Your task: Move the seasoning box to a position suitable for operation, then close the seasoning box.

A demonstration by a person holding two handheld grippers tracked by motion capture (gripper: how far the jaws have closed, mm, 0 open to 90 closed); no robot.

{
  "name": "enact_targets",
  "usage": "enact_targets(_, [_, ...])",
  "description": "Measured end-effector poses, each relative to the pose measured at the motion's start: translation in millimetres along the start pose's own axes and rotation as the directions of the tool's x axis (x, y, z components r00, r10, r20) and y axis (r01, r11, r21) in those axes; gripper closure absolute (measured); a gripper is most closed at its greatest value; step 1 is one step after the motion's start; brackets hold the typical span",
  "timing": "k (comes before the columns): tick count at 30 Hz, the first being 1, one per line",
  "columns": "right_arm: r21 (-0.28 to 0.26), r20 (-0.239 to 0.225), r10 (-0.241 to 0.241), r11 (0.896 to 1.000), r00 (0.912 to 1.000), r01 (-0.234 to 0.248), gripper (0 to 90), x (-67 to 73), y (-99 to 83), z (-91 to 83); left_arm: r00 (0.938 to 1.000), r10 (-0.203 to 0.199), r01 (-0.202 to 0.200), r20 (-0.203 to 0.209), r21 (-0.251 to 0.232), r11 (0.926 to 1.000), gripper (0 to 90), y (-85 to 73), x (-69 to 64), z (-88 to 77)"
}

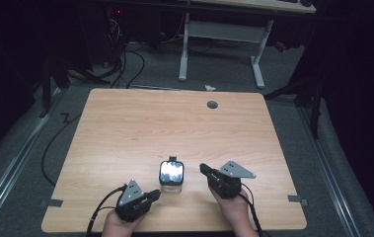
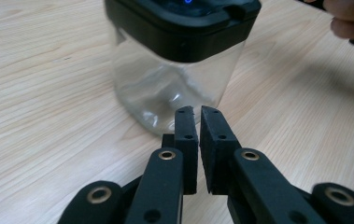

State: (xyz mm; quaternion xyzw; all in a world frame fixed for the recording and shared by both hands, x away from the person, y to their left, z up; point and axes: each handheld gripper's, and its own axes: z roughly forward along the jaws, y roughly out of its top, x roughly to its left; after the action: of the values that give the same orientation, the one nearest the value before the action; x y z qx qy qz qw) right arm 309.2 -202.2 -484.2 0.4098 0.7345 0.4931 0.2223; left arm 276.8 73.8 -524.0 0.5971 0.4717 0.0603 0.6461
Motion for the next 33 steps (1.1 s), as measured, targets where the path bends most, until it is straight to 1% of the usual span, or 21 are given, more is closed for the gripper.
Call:
enact_targets(2, [0.004, 0.005, 0.003, 1.0, 1.0, -0.003, 86.8, -1.7, -1.0, -1.2, 1.0, 0.004, -0.004, -0.007, -0.001, 1.0, 85.6, 1.5, 2.5, -1.5])
enact_targets(5, [0.008, 0.032, 0.013, 1.0, 0.9994, -0.013, 85.2, -11.4, -7.2, -8.4, 0.9987, 0.007, -0.008, -0.051, -0.021, 0.9997, 84.9, 6.9, 14.6, -6.9])
enact_targets(6, [0.008, 0.032, 0.013, 1.0, 0.9994, -0.013, 85.2, -11.4, -7.2, -8.4, 0.9987, 0.007, -0.008, -0.051, -0.021, 0.9997, 84.6, 6.9, 14.6, -6.9])
enact_targets(7, [0.013, 0.047, 0.018, 1.0, 0.9987, -0.019, 83.9, -16.5, -10.5, -12.5, 0.9969, 0.026, -0.028, -0.074, -0.023, 0.9994, 84.0, 7.7, 19.6, -8.6])
enact_targets(9, [0.014, 0.051, 0.02, 1.0, 0.9985, -0.021, 83.5, -17.6, -11.3, -13.3, 0.9944, 0.036, -0.039, -0.099, -0.035, 0.9986, 83.8, 10.3, 24.9, -10.1])
enact_targets(12, [0.019, 0.073, 0.033, 0.999, 0.9968, -0.035, 82.4, -26.8, -16.4, -17.9, 0.9896, 0.045, -0.055, -0.136, -0.071, 0.996, 82.0, 18.1, 33.1, -14.9])
enact_targets(13, [0.026, 0.086, 0.035, 0.999, 0.9957, -0.037, 81.4, -33.2, -18.1, -19.0, 0.9866, 0.053, -0.066, -0.154, -0.081, 0.9945, 80.3, 20.5, 36.3, -16.2])
enact_targets(14, [0.026, 0.086, 0.035, 0.999, 0.9957, -0.037, 81.4, -33.2, -18.1, -19.0, 0.9829, 0.064, -0.08, -0.173, -0.086, 0.9931, 80.3, 23.0, 40.4, -17.6])
enact_targets(18, [0.026, 0.115, 0.04, 0.999, 0.9926, -0.043, 79.5, -43.3, -19.9, -21.7, 0.9682, 0.063, -0.094, -0.242, -0.119, 0.9884, 77.5, 34.4, 58.4, -21.8])
enact_targets(20, [0.031, 0.132, 0.04, 0.999, 0.9904, -0.045, 78.3, -48.1, -22.3, -24.4, 0.9577, 0.062, -0.103, -0.281, -0.132, 0.9859, 75.9, 41.2, 69.8, -24.6])
enact_targets(21, [0.036, 0.161, 0.037, 0.998, 0.9862, -0.043, 76.2, -53.4, -26.1, -28.4, 0.9488, 0.061, -0.11, -0.31, -0.143, 0.9836, 74.3, 45.6, 77.9, -26.6])
enact_targets(22, [0.036, 0.161, 0.037, 0.998, 0.9862, -0.043, 76.2, -53.4, -26.1, -28.4, 0.9488, 0.061, -0.11, -0.31, -0.143, 0.9836, 73.3, 45.6, 77.9, -26.6])
enact_targets(25, [0.029, 0.189, 0.063, 0.997, 0.9799, -0.069, 68.9, -63.5, -34.3, -36.7, 0.934, 0.055, -0.115, -0.353, -0.152, 0.9816, 70.7, 50.9, 89.6, -28.4])
enact_targets(26, [0.03, 0.204, 0.074, 0.996, 0.9761, -0.081, 65.7, -66.9, -38.5, -40.5, 0.9306, 0.065, -0.125, -0.36, -0.147, 0.9812, 69.7, 51.5, 91.1, -28.6])
enact_targets(27, [0.04, 0.228, 0.076, 0.995, 0.9707, -0.087, 58.7, -72.0, -44.3, -44.5, 0.9255, 0.075, -0.138, -0.371, -0.146, 0.9795, 67.4, 52.0, 92.4, -28.4])
enact_targets(28, [0.04, 0.228, 0.076, 0.995, 0.9707, -0.087, 58.7, -72.0, -44.3, -44.5, 0.9222, 0.081, -0.146, -0.378, -0.147, 0.9783, 67.4, 52.8, 93.4, -28.2])
enact_targets(29, [0.055, 0.258, 0.091, 0.993, 0.9617, -0.108, 53.3, -78.6, -50.3, -49.1, 0.9156, 0.09, -0.16, -0.392, -0.149, 0.9759, 65.5, 53.1, 95.9, -26.6])
enact_targets(30, [0.055, 0.258, 0.091, 0.993, 0.9617, -0.108, 53.3, -78.6, -50.3, -49.1, 0.9156, 0.09, -0.16, -0.392, -0.149, 0.9759, 64.7, 53.1, 95.9, -26.6])
enact_targets(31, [0.057, 0.294, 0.096, 0.991, 0.951, -0.118, 50.8, -85.0, -53.8, -53.6, 0.9094, 0.098, -0.169, -0.404, -0.143, 0.9751, 63.9, 52.4, 98.4, -24.7])
enact_targets(32, [0.057, 0.294, 0.096, 0.991, 0.951, -0.118, 50.8, -85.0, -53.8, -53.6, 0.9094, 0.098, -0.169, -0.404, -0.143, 0.9751, 63.6, 52.4, 98.4, -24.7])
enact_targets(33, [0.055, 0.306, 0.097, 0.991, 0.9469, -0.12, 49.7, -87.8, -54.2, -55.0, 0.9081, 0.1, -0.171, -0.407, -0.142, 0.975, 63.6, 52.0, 100.0, -24.5])
